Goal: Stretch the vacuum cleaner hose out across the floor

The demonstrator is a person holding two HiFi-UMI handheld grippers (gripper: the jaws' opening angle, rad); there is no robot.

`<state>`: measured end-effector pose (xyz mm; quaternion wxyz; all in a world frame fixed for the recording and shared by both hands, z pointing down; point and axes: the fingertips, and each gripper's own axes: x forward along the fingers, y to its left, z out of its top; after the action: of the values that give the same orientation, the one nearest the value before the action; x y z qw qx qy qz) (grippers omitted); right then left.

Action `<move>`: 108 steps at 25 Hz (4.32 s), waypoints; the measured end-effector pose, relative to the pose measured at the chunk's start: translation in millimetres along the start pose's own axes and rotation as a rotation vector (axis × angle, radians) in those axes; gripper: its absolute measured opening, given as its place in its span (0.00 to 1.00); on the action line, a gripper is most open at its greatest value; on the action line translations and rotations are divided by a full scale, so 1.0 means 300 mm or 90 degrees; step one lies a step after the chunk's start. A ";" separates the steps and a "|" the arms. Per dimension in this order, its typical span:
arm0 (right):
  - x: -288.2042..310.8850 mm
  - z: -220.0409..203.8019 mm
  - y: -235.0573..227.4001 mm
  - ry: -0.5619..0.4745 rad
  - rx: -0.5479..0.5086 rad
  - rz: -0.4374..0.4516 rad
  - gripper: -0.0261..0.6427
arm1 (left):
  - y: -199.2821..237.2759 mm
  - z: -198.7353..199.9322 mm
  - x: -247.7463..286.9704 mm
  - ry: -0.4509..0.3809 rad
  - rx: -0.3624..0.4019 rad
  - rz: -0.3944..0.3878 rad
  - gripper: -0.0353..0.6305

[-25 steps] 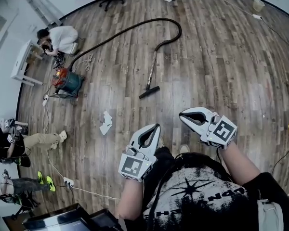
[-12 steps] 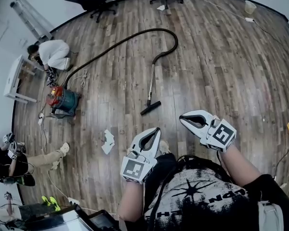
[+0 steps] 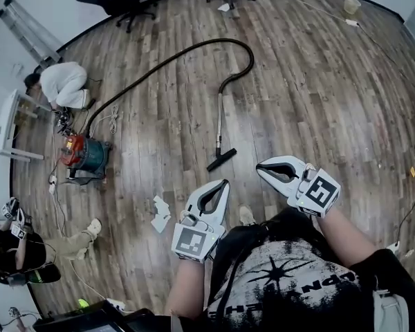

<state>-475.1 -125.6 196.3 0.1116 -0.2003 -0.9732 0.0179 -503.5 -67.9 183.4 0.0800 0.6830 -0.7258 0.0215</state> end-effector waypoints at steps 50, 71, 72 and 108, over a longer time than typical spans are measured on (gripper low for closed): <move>0.811 0.031 -1.186 0.059 0.049 0.008 0.05 | 1.133 0.026 0.778 0.112 -0.037 0.012 0.06; 1.145 -0.321 -1.440 0.111 0.256 -0.262 0.09 | 1.481 -0.207 1.029 0.137 -0.126 -0.259 0.06; 1.148 -0.369 -1.447 0.111 0.273 -0.265 0.12 | 1.477 -0.237 1.043 0.143 -0.134 -0.255 0.06; 1.631 -2.817 -1.541 0.546 0.407 -0.292 0.42 | 1.593 -1.684 1.253 0.273 0.010 -0.141 0.06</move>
<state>-901.7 -366.1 1159.2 0.5517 0.0702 -0.8058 0.2035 -955.3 -336.7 773.7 0.2287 0.7388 -0.6127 0.1629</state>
